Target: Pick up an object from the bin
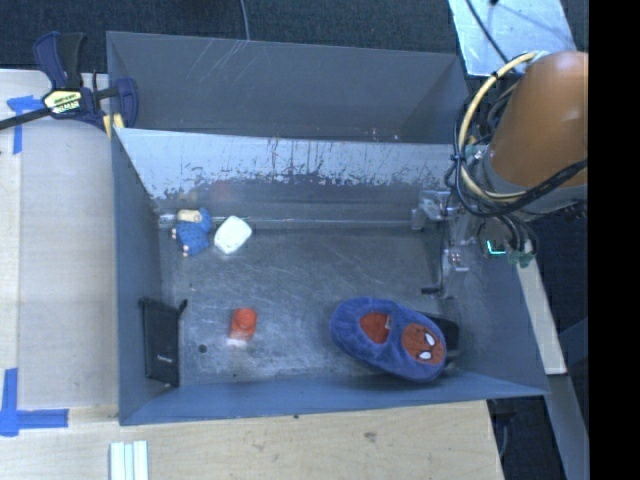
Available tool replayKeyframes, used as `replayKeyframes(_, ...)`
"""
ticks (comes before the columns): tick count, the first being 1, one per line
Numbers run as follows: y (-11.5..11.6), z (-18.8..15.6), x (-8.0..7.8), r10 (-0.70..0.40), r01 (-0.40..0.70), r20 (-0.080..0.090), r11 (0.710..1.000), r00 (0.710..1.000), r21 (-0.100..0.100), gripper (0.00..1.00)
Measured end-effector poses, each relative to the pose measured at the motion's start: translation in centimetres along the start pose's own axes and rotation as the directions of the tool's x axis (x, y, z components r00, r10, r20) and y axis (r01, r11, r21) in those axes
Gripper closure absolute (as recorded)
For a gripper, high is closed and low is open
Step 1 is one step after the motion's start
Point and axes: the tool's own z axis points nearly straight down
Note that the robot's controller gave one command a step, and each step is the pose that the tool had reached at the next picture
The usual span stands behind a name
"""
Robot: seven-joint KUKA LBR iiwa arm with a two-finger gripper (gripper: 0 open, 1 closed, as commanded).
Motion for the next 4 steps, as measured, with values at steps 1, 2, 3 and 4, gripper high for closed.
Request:
replayKeyframes(1,4.7,7.5,6.8,-0.132,0.132,-0.004,0.991,0.991,-0.002,0.0)
replayKeyframes(2,7.2,15.1,6.0,-0.144,0.144,0.008,0.99,0.99,0.001,0.0)
replayKeyframes(3,7.2,15.0,6.3,-0.145,0.145,0.0,0.989,0.989,0.0,1.0)
replayKeyframes(4,9.5,-0.3,5.7,-0.158,0.158,0.015,0.987,0.987,0.002,1.0)
